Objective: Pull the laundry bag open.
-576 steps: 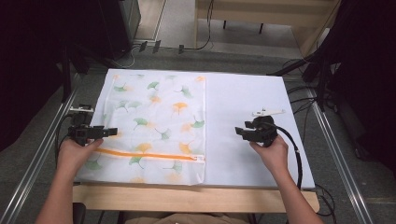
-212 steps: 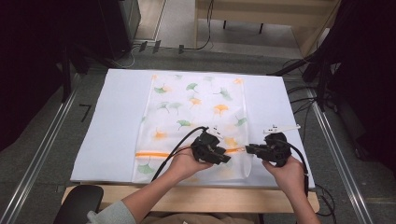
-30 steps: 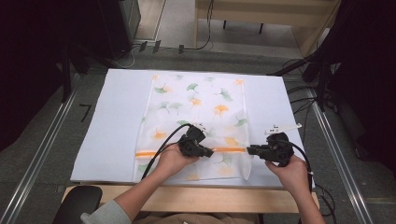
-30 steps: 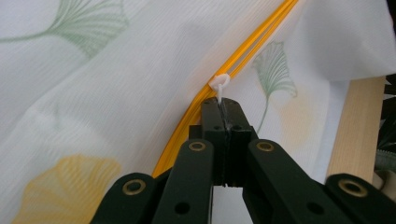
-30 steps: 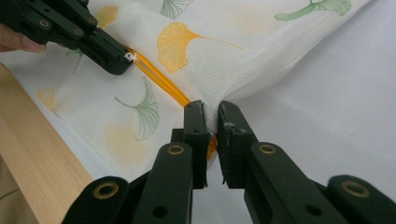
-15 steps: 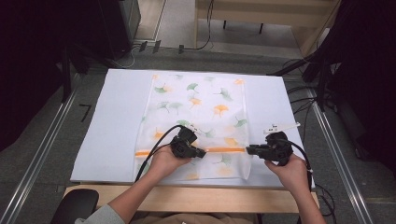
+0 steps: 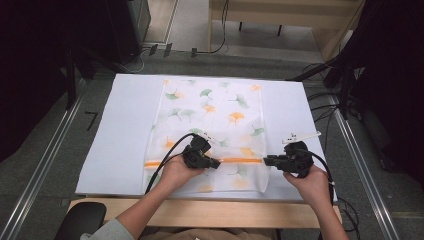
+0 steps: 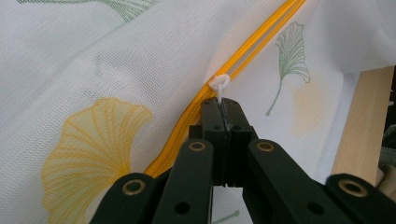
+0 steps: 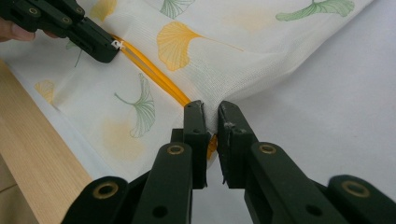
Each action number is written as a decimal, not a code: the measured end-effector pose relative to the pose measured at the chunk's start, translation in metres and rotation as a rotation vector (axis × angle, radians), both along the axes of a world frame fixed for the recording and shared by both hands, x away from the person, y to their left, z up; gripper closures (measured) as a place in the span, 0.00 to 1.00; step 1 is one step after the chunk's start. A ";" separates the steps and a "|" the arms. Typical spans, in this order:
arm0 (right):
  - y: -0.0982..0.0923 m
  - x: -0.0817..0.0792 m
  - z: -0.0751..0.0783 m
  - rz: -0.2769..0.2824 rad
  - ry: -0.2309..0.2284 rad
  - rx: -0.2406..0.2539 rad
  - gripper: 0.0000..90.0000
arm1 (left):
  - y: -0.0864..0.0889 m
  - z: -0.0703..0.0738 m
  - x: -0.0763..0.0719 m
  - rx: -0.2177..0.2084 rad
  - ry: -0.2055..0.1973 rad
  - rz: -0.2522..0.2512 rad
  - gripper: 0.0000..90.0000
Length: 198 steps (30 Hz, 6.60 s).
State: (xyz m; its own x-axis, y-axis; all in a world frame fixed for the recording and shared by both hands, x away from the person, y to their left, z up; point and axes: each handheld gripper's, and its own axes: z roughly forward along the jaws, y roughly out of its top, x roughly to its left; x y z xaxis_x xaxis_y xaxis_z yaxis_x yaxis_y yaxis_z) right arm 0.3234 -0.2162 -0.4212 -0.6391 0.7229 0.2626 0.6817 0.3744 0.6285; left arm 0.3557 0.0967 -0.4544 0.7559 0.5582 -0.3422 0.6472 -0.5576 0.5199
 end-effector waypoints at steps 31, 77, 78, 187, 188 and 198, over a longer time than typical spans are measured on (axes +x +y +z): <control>0.000 0.002 -0.002 0.011 0.013 -0.003 0.94 | 0.019 -0.001 0.002 0.010 0.020 0.038 1.00; 0.002 0.005 -0.002 0.013 0.012 -0.017 0.94 | 0.053 0.014 -0.004 0.021 0.039 0.035 1.00; 0.002 0.005 -0.002 0.014 0.013 -0.016 0.94 | 0.053 0.014 -0.004 0.015 0.041 0.036 1.00; -0.002 0.011 -0.003 0.020 0.032 -0.008 0.94 | 0.140 0.019 -0.010 0.007 0.100 0.170 1.00; -0.002 0.011 -0.002 0.020 0.032 -0.006 0.94 | 0.140 0.019 -0.009 0.012 0.103 0.168 1.00; -0.003 0.011 -0.002 0.018 0.030 -0.005 0.94 | 0.155 0.023 -0.011 0.038 0.090 0.202 1.00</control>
State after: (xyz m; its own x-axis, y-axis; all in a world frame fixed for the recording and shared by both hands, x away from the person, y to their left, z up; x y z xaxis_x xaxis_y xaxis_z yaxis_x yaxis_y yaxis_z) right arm 0.3342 -0.2188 -0.4234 -0.6442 0.7125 0.2781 0.6930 0.3899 0.6064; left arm 0.3443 0.2520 -0.4317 0.5949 0.7085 -0.3795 0.7905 -0.4301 0.4361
